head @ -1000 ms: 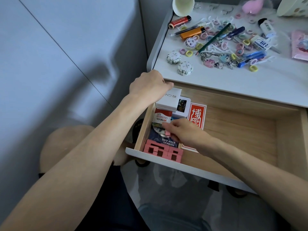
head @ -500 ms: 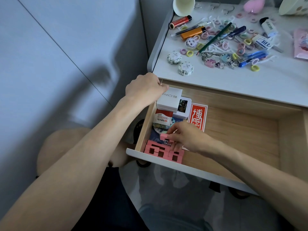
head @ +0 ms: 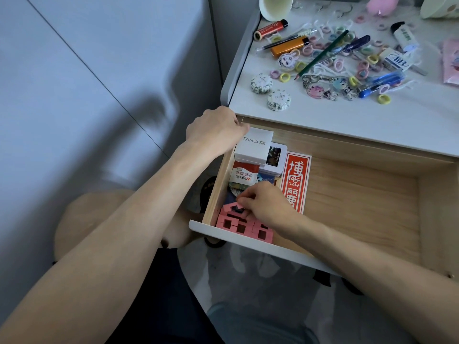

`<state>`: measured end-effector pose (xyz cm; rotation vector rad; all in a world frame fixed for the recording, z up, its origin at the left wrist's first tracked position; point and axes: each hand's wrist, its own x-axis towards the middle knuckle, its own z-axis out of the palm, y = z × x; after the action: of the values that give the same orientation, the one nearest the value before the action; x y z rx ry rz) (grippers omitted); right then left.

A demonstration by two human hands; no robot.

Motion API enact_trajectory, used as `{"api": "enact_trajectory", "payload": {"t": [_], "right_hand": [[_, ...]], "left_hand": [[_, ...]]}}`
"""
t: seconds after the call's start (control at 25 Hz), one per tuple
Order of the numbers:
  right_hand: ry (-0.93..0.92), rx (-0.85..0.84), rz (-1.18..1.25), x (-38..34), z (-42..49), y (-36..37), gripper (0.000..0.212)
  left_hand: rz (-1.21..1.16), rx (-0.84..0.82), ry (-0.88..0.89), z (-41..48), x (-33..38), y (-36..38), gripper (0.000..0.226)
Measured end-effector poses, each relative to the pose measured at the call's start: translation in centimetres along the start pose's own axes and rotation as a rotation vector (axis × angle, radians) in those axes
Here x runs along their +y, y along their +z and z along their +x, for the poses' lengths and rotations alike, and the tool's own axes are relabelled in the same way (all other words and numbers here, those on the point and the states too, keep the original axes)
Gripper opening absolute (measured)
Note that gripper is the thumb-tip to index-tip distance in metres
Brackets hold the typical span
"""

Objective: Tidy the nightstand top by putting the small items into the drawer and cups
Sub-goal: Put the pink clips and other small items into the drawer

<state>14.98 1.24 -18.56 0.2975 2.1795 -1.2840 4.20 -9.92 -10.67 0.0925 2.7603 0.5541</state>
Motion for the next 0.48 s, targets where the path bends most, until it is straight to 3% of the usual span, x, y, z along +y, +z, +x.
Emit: {"api": "enact_trajectory", "payload": {"t": [0.48], "right_hand": [[-0.173,0.001,-0.328,0.17,0.29,1.25,0.013]], "left_hand": [[-0.001,-0.004,0.019,-0.13,0.23,-0.08,0.037]]}}
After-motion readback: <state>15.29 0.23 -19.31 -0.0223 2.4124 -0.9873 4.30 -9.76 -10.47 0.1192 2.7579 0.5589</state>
